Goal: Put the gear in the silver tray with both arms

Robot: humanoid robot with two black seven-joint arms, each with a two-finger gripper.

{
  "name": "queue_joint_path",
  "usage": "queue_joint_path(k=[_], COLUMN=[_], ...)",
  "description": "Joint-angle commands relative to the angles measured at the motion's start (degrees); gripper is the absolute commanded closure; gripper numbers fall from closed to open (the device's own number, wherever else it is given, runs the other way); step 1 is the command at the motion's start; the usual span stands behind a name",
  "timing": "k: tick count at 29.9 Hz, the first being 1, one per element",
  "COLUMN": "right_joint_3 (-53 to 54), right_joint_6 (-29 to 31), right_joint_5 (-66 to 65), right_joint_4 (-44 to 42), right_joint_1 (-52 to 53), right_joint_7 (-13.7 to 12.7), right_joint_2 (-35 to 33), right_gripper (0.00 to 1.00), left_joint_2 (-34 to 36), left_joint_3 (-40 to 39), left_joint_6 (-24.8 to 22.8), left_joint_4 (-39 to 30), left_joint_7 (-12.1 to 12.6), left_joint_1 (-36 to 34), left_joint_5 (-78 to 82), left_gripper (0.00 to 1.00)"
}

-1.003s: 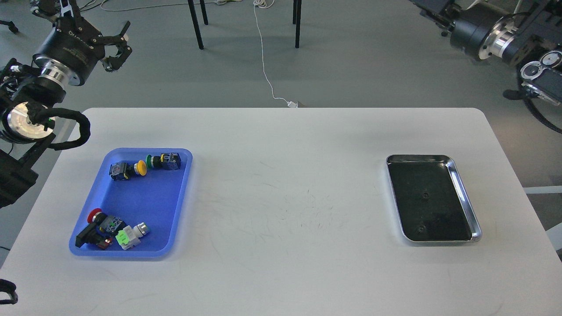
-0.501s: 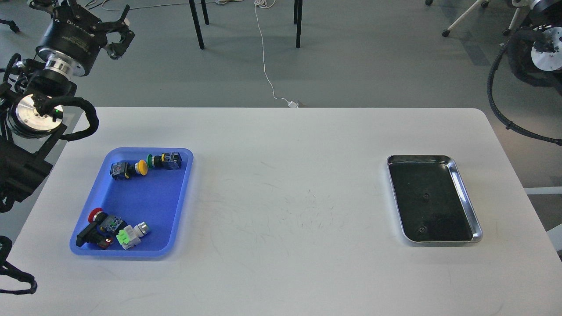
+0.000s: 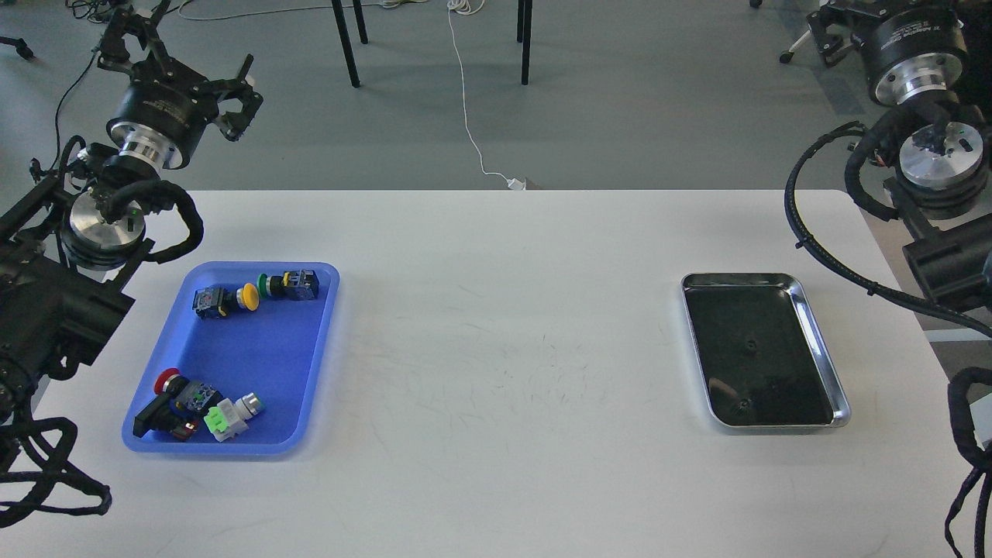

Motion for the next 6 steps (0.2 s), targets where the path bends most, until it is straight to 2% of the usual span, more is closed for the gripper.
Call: queue_joint_path(k=[1,6], right_joint_3=[0.7,0.6], right_joint_6=[3.7,7.3], right_joint_5=[-0.1,-0.3], right_joint_4=[-1.9,-2.0], right_joint_1=[-1.2,-2.6], right_joint_7=[-0.4,-3.2], right_joint_2=[0.5,0.2], right_gripper=[0.01,0.01], left_joint_2=[-1.3,-1.2], left_joint_3=[0.3,0.4], left_joint_6=[0.0,0.2], left_joint_4=[0.1,0.0], left_joint_7=[-0.1,-0.1], left_joint_1=[0.7,0.3], left_joint_5=[0.3,3.0], left_gripper=[0.02,0.02])
